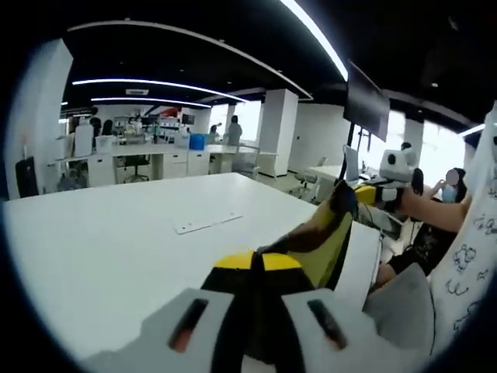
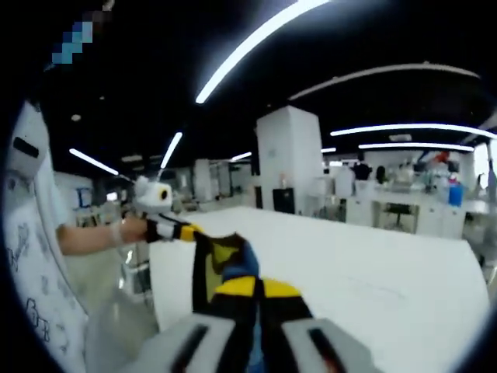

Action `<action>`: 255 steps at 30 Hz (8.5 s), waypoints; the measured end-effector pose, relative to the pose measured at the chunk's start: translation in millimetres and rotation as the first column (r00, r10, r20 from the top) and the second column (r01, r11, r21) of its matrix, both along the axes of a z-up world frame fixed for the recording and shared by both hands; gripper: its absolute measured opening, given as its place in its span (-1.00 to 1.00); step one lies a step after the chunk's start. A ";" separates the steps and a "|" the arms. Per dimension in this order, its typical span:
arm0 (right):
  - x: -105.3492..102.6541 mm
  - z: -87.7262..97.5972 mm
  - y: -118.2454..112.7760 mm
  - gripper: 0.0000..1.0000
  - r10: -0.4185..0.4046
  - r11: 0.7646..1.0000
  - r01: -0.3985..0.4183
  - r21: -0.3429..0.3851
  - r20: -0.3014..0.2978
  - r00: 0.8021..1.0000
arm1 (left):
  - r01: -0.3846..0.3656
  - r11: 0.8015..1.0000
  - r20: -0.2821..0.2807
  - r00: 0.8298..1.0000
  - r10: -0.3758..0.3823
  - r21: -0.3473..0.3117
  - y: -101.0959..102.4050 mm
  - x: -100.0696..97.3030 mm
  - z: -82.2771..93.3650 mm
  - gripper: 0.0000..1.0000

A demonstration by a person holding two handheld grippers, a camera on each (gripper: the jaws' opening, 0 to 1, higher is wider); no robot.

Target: Fold the garment on the visible template until the final outline fits inside the template.

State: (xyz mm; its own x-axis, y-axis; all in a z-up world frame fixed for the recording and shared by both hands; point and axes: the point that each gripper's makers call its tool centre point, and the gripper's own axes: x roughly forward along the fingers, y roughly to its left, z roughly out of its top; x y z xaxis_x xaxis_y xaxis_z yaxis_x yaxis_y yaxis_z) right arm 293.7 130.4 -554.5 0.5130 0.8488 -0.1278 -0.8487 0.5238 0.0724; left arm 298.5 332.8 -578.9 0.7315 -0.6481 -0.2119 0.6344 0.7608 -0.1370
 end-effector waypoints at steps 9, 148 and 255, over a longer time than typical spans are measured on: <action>12.6 25.5 3.2 -1.00 -0.003 0.999 0.002 0.047 0.022 1.000 | 0.002 0.995 0.025 1.000 0.000 -0.095 -4.1 7.4 30.2 -1.00; 94.1 -204.5 -12.1 0.99 -0.173 0.935 0.016 -0.353 -0.419 0.891 | -0.035 0.999 -0.400 0.916 0.030 -0.005 1.1 80.2 -132.4 0.98; 87.9 -193.8 35.8 -1.00 -0.060 0.949 -0.059 -0.311 -0.359 0.931 | -0.123 0.986 -0.400 0.914 0.068 -0.114 -1.2 3.6 -154.6 0.84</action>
State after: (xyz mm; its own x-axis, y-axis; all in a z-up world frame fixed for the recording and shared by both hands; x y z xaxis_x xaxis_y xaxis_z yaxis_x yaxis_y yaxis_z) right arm 381.6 166.2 -748.3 0.3822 0.7348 -0.5604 -0.7952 0.5704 0.2056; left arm 302.1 331.5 -733.6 0.6665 -0.6216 -0.4115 0.4330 0.7722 -0.4651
